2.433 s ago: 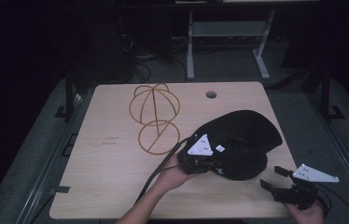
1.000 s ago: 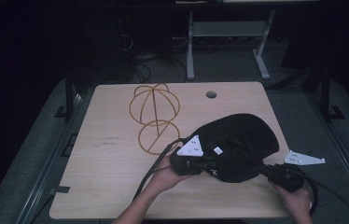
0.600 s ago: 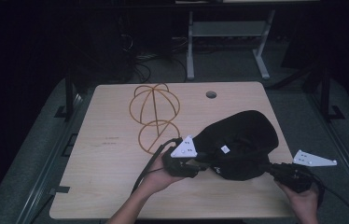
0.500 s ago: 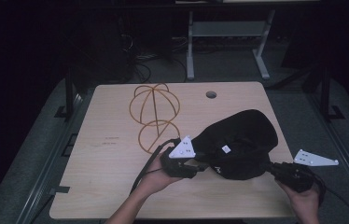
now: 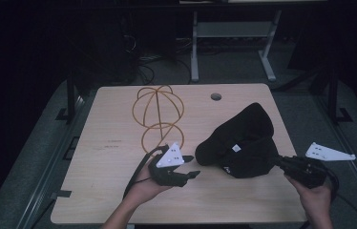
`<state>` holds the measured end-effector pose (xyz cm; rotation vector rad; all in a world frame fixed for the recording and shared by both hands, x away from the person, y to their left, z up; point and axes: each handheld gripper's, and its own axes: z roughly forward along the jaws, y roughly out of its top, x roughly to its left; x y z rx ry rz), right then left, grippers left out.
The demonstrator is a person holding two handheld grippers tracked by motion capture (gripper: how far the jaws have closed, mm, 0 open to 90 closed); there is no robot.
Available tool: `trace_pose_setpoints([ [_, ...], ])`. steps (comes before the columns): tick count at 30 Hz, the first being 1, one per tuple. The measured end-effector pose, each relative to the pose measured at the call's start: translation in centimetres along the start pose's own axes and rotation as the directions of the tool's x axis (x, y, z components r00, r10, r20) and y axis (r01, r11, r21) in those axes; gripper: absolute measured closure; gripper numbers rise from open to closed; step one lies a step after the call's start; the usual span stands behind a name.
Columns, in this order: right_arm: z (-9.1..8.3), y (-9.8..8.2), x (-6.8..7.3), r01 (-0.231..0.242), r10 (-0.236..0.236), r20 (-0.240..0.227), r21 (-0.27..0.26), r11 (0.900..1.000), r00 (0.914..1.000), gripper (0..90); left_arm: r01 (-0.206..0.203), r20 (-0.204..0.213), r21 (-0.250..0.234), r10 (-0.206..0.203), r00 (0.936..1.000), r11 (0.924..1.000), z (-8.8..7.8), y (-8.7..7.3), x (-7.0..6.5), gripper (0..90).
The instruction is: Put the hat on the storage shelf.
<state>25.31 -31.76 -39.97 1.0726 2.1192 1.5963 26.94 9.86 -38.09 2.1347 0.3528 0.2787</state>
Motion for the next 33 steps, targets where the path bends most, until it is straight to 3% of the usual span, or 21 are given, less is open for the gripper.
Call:
trace_pose_setpoints([
  [13, 0.6, 3.6, 0.1, 0.046, -0.046, 0.008, 0.015, 0.999, 0.9989, 85.6, 0.071, -0.060, 0.002, -0.070, 0.9957, 0.9975, -2.2, -3.3, 1.2, 38.5],
  [33, 2.8, 9.7, 1.2, 0.127, -0.127, -0.036, 0.022, 0.992, 0.9913, 85.9, 0.133, -0.128, 0.008, -0.131, 0.9832, 0.9911, -5.0, -6.9, 2.5, 36.1],
])
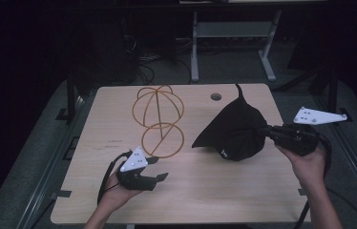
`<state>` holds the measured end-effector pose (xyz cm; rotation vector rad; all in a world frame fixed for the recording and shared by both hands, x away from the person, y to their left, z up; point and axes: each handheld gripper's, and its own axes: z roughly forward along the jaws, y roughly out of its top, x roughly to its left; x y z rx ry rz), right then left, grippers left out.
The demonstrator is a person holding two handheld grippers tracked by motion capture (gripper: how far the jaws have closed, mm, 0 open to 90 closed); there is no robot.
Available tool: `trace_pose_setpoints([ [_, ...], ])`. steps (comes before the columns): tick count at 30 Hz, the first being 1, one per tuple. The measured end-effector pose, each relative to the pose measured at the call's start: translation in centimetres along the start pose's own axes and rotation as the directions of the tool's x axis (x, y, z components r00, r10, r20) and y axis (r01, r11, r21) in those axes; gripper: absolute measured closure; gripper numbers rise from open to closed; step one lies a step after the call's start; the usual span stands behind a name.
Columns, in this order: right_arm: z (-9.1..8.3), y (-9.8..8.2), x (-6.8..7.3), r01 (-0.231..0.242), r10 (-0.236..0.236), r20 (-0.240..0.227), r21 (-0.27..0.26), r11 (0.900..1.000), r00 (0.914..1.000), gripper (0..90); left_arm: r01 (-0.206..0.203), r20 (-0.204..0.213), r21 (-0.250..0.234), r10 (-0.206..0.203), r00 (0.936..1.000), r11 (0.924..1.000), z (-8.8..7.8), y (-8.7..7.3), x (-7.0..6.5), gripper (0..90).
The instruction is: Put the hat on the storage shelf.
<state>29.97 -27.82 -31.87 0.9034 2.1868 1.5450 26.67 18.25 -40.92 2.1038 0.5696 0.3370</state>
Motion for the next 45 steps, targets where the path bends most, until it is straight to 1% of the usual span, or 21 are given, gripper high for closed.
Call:
trace_pose_setpoints([
  [3, 0.6, 0.9, 0.0, 0.006, -0.006, -0.009, 0.002, 1.000, 0.9999, 86.1, 0.001, -0.007, -0.004, -0.001, 1.0000, 1.0000, -0.3, -0.3, 0.3, 36.1],
  [5, 0.9, 1.2, 0.0, 0.004, -0.004, -0.013, -0.002, 1.000, 0.9999, 86.3, 0.019, -0.010, -0.015, -0.019, 0.9998, 0.9997, -0.3, -0.7, 0.5, 36.1],
  [9, 1.4, 2.0, 0.0, 0.010, -0.010, -0.029, -0.008, 1.000, 0.9995, 86.8, 0.018, -0.014, -0.008, -0.018, 0.9997, 0.9998, -0.4, -1.2, 0.7, 36.1],
  [12, 1.6, 2.5, 0.1, 0.010, -0.010, -0.017, -0.014, 1.000, 0.9998, 87.0, 0.020, -0.018, -0.009, -0.020, 0.9996, 0.9998, -0.5, -1.3, 0.9, 36.1],
  [13, 1.7, 2.7, 0.1, 0.014, -0.014, -0.027, -0.014, 1.000, 0.9995, 87.0, 0.034, -0.015, -0.015, -0.034, 0.9993, 0.9993, -0.5, -1.4, 0.8, 36.1],
  [14, 1.8, 3.0, 0.3, 0.017, -0.017, -0.017, -0.016, 1.000, 0.9997, 87.1, 0.035, -0.017, -0.017, -0.036, 0.9992, 0.9992, -0.6, -1.4, 0.9, 36.1],
  [15, 2.0, 3.6, 0.4, 0.025, -0.025, -0.029, -0.026, 0.999, 0.9992, 87.1, 0.044, -0.018, -0.021, -0.044, 0.9989, 0.9988, -0.7, -1.6, 0.9, 36.1],
  [16, 2.0, 3.6, 0.4, 0.025, -0.025, -0.029, -0.026, 0.999, 0.9992, 87.1, 0.044, -0.018, -0.021, -0.044, 0.9989, 0.9988, -0.7, -1.6, 0.9, 36.0],
  [20, 2.2, 5.2, 0.7, 0.037, -0.038, -0.034, -0.042, 0.998, 0.9987, 87.3, 0.048, -0.021, -0.018, -0.048, 0.9986, 0.9987, -0.7, -2.0, 1.2, 35.9],
  [21, 2.3, 6.2, 1.0, 0.050, -0.052, -0.040, -0.044, 0.998, 0.9978, 87.3, 0.055, -0.020, -0.017, -0.055, 0.9983, 0.9984, -0.7, -2.1, 1.3, 35.6],
  [22, 2.3, 6.2, 1.0, 0.050, -0.052, -0.040, -0.044, 0.998, 0.9978, 87.3, 0.055, -0.020, -0.017, -0.055, 0.9983, 0.9984, -0.7, -2.1, 1.3, 35.6],
  [23, 2.4, 7.1, 1.2, 0.057, -0.059, -0.055, -0.049, 0.997, 0.9967, 87.3, 0.063, -0.020, -0.024, -0.064, 0.9978, 0.9977, -0.7, -2.2, 1.3, 35.4],
  [24, 2.4, 7.1, 1.2, 0.057, -0.059, -0.055, -0.049, 0.997, 0.9967, 87.3, 0.065, -0.021, -0.024, -0.066, 0.9976, 0.9976, -0.7, -2.2, 1.4, 35.4],
  [26, 2.5, 8.0, 1.4, 0.065, -0.067, -0.061, -0.048, 0.997, 0.9958, 87.2, 0.063, -0.023, -0.029, -0.064, 0.9977, 0.9976, -0.7, -2.3, 1.5, 35.3],
  [27, 2.7, 8.9, 1.6, 0.069, -0.072, -0.065, -0.046, 0.997, 0.9952, 87.2, 0.068, -0.025, -0.033, -0.069, 0.9973, 0.9971, -0.7, -2.3, 1.5, 35.1],
  [28, 2.7, 8.9, 1.6, 0.069, -0.072, -0.065, -0.046, 0.997, 0.9952, 87.2, 0.068, -0.025, -0.033, -0.069, 0.9973, 0.9971, -0.7, -2.3, 1.5, 34.9],
  [31, 3.1, 10.6, 2.1, 0.082, -0.085, -0.086, -0.040, 0.996, 0.9926, 87.2, 0.070, -0.028, -0.037, -0.071, 0.9971, 0.9969, -0.8, -2.4, 1.6, 34.5],
  [34, 3.4, 11.4, 2.4, 0.090, -0.094, -0.093, -0.039, 0.995, 0.9913, 87.2, 0.065, -0.029, -0.031, -0.066, 0.9974, 0.9974, -0.9, -2.5, 1.8, 34.3],
  [37, 4.0, 12.5, 2.8, 0.106, -0.109, -0.102, -0.034, 0.994, 0.9889, 87.2, 0.067, -0.029, -0.032, -0.068, 0.9973, 0.9972, -0.9, -2.5, 1.8, 34.0],
  [39, 4.7, 13.4, 3.3, 0.118, -0.120, -0.112, -0.026, 0.993, 0.9864, 87.2, 0.057, -0.032, -0.032, -0.058, 0.9978, 0.9978, -0.8, -2.6, 1.8, 33.9],
  [45, 5.9, 14.7, 3.7, 0.125, -0.125, -0.129, -0.009, 0.992, 0.9837, 87.1, 0.050, -0.033, -0.028, -0.051, 0.9981, 0.9983, -0.8, -2.6, 1.7, 33.4],
])
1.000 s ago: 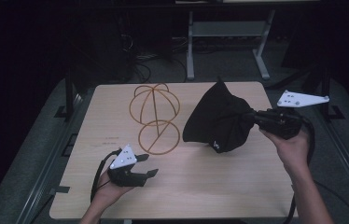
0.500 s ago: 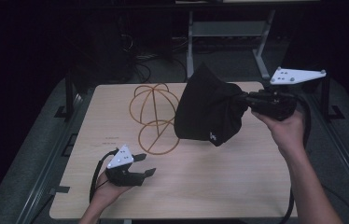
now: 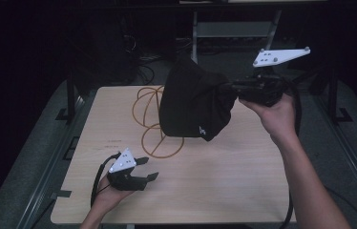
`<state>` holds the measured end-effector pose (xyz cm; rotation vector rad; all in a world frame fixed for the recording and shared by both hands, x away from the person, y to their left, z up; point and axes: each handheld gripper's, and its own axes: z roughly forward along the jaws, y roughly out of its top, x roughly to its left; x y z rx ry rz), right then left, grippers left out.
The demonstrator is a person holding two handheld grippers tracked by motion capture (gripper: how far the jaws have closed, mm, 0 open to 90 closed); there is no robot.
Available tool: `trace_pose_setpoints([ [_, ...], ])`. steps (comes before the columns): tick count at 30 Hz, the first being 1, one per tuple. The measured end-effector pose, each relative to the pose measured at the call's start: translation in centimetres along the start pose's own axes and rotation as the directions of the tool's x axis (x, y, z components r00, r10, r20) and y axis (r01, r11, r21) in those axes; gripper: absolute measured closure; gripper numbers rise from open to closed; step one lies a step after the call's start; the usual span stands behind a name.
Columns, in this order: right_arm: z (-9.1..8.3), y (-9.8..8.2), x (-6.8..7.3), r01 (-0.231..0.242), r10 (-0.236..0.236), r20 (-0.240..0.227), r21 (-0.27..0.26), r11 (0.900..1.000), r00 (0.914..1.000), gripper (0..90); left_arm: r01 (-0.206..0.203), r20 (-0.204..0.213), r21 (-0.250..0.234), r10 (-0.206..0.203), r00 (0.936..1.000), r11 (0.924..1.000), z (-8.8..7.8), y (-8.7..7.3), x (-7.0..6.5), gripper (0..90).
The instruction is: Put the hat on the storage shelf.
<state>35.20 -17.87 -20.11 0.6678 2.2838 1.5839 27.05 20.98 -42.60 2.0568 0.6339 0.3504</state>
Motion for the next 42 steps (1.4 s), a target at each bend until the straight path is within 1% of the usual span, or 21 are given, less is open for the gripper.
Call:
trace_pose_setpoints([
  [5, 0.7, 0.8, 0.0, 0.001, -0.001, -0.011, 0.001, 1.000, 0.9999, 87.1, 0.001, -0.006, 0.002, -0.001, 1.0000, 1.0000, -0.1, -0.1, 0.1, 31.7],
  [7, 1.2, 1.3, 0.1, 0.004, -0.004, -0.017, 0.008, 1.000, 0.9998, 87.1, 0.010, -0.003, 0.000, -0.010, 0.9999, 0.9999, 0.0, -0.2, 0.1, 30.1],
  [8, 1.7, 1.8, 0.2, 0.008, -0.008, -0.024, 0.013, 1.000, 0.9997, 87.1, 0.010, -0.002, 0.000, -0.010, 1.0000, 1.0000, -0.1, -0.2, 0.1, 29.2],
  [10, 2.2, 2.3, 0.4, 0.012, -0.011, -0.030, 0.019, 1.000, 0.9995, 87.1, 0.010, -0.001, 0.001, -0.010, 1.0000, 1.0000, -0.1, -0.3, 0.0, 27.9],
  [11, 2.2, 2.3, 0.4, 0.012, -0.011, -0.030, 0.019, 1.000, 0.9995, 87.1, 0.010, -0.001, 0.001, -0.010, 1.0000, 1.0000, -0.1, -0.3, 0.0, 27.5],
  [12, 2.8, 2.8, 0.5, 0.016, -0.016, -0.040, 0.023, 1.000, 0.9991, 87.1, 0.008, -0.002, 0.002, -0.008, 1.0000, 1.0000, 0.0, -0.3, 0.0, 26.6],
  [13, 2.8, 2.8, 0.5, 0.016, -0.016, -0.040, 0.023, 1.000, 0.9991, 87.1, 0.005, -0.005, 0.003, -0.005, 1.0000, 1.0000, 0.0, -0.3, 0.0, 26.6],
  [16, 3.9, 3.7, 0.8, 0.026, -0.025, -0.049, 0.030, 0.999, 0.9985, 87.1, 0.000, -0.007, 0.006, 0.000, 1.0000, 1.0000, -0.1, -0.3, -0.1, 25.8],
  [20, 4.5, 4.2, 1.0, 0.030, -0.029, -0.057, 0.026, 0.999, 0.9980, 87.1, -0.005, -0.004, 0.007, 0.005, 1.0000, 1.0000, -0.1, -0.4, -0.2, 25.8],
  [22, 5.1, 4.6, 1.0, 0.041, -0.039, -0.060, 0.035, 0.999, 0.9974, 87.1, -0.012, 0.000, 0.011, 0.012, 0.9999, 0.9999, -0.1, -0.5, -0.2, 25.8],
  [26, 5.7, 5.0, 1.1, 0.042, -0.040, -0.062, 0.038, 0.998, 0.9973, 87.1, -0.014, 0.007, 0.014, 0.014, 0.9999, 0.9998, 0.0, -0.5, -0.3, 25.8],
  [28, 6.2, 5.5, 1.3, 0.044, -0.041, -0.065, 0.039, 0.998, 0.9970, 87.0, -0.027, 0.013, 0.024, 0.026, 0.9996, 0.9994, 0.1, -0.4, -0.5, 25.9],
  [30, 6.4, 5.6, 1.2, 0.049, -0.046, -0.065, 0.044, 0.998, 0.9969, 87.0, -0.030, 0.014, 0.020, 0.029, 0.9995, 0.9994, 0.2, -0.4, -0.5, 25.9],
  [32, 7.1, 5.9, 1.3, 0.052, -0.049, -0.068, 0.051, 0.997, 0.9965, 87.0, -0.036, 0.016, 0.026, 0.035, 0.9992, 0.9990, 0.2, -0.4, -0.6, 25.8],
  [33, 7.1, 5.9, 1.3, 0.052, -0.049, -0.068, 0.051, 0.997, 0.9965, 87.0, -0.037, 0.018, 0.029, 0.037, 0.9992, 0.9989, 0.3, -0.4, -0.7, 25.8],
  [36, 8.1, 6.3, 1.3, 0.048, -0.044, -0.073, 0.058, 0.997, 0.9964, 87.0, -0.036, 0.024, 0.024, 0.035, 0.9991, 0.9991, 0.6, -0.5, -0.9, 25.9],
  [37, 8.1, 6.3, 1.3, 0.048, -0.044, -0.073, 0.058, 0.997, 0.9964, 87.0, -0.036, 0.024, 0.024, 0.035, 0.9991, 0.9991, 0.6, -0.5, -0.9, 25.9],
  [41, 9.1, 6.6, 1.4, 0.050, -0.045, -0.079, 0.062, 0.997, 0.9958, 86.9, -0.038, 0.030, 0.027, 0.037, 0.9989, 0.9989, 0.6, -0.5, -0.9, 25.9],
  [42, 9.6, 6.8, 1.4, 0.052, -0.046, -0.084, 0.064, 0.997, 0.9954, 87.0, -0.038, 0.030, 0.027, 0.037, 0.9988, 0.9989, 0.6, -0.5, -0.9, 26.0],
])
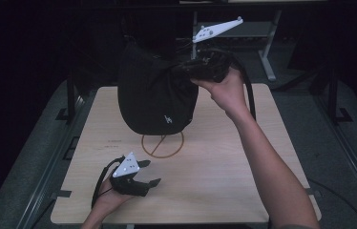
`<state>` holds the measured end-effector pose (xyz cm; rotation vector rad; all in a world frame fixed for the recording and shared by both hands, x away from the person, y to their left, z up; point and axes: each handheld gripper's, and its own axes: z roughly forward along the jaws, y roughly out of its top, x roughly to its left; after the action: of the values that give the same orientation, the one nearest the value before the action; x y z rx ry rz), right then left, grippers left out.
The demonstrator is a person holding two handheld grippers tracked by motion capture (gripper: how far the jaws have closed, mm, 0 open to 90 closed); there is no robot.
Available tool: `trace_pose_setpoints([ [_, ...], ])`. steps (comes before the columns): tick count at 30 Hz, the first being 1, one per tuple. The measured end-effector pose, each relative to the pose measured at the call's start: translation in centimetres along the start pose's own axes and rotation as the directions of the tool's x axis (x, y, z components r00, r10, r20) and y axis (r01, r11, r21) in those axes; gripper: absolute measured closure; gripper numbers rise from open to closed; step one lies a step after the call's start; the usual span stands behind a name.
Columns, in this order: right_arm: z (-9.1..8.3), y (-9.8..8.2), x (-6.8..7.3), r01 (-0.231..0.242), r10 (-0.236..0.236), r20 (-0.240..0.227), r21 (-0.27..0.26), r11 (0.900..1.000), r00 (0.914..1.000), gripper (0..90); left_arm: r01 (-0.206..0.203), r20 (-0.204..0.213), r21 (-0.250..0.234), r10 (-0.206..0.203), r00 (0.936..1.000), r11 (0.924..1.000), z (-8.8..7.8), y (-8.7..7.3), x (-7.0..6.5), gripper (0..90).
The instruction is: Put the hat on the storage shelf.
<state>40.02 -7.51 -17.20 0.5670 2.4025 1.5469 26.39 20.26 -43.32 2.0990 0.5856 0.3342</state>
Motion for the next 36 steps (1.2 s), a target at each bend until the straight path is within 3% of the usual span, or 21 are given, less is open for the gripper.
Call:
trace_pose_setpoints([
  [15, 2.9, 0.7, -0.4, -0.006, 0.006, -0.011, 0.004, 1.000, 0.9999, 86.9, -0.014, 0.010, 0.014, 0.013, 0.9999, 0.9998, 0.2, 0.0, -0.2, 25.8],
  [36, 6.4, 1.4, -1.1, -0.038, 0.037, 0.017, 0.053, 0.998, 0.9992, 86.7, -0.042, 0.022, 0.031, 0.042, 0.9989, 0.9986, 0.6, 0.0, -0.5, 25.9],
])
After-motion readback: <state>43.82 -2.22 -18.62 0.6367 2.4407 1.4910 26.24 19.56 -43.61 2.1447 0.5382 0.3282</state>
